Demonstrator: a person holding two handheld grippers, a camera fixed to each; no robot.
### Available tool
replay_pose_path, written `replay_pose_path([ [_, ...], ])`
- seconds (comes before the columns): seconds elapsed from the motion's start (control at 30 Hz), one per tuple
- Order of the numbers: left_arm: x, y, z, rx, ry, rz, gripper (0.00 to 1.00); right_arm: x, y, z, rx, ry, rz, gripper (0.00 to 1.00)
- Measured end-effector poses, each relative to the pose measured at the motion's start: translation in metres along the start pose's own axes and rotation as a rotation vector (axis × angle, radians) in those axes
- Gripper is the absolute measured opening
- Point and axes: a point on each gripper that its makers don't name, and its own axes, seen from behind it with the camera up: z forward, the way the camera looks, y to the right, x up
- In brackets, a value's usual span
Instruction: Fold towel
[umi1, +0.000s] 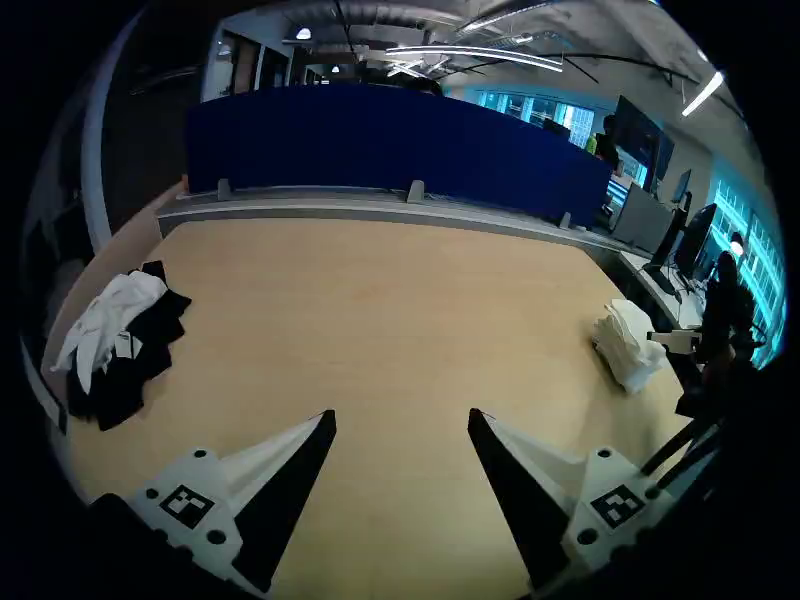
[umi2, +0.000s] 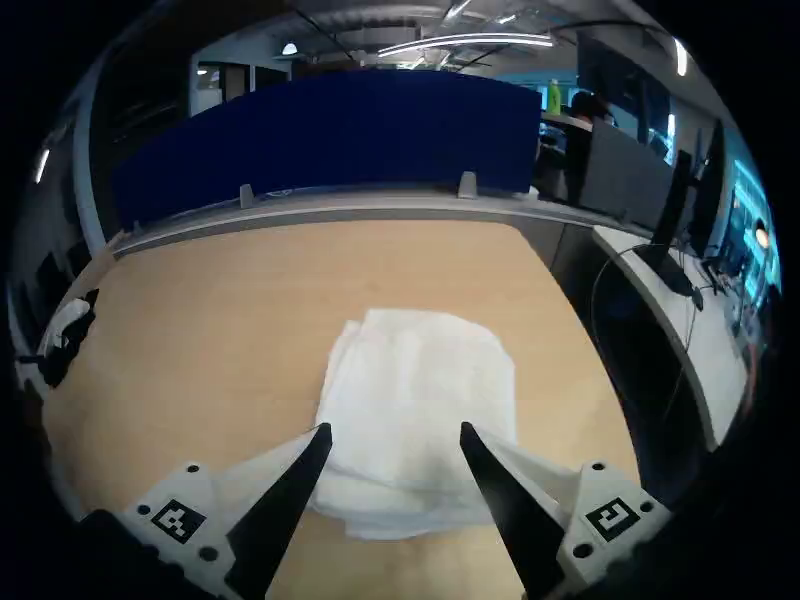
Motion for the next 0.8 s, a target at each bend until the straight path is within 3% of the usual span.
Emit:
replay_pose_path([
  [0.4, -0.006, -0.008, -0.002, 0.016, -0.007, -0.001, 0.98, -0.050, -0.002, 0.018, 0.011, -0.097, -0.016, 0.99],
  [0.8, -0.002, -0.004, 0.002, 0.006, -0.005, 0.003, 0.98, -0.063, -0.003, 0.019, 0.034, -0.123, -0.041, 1.00],
])
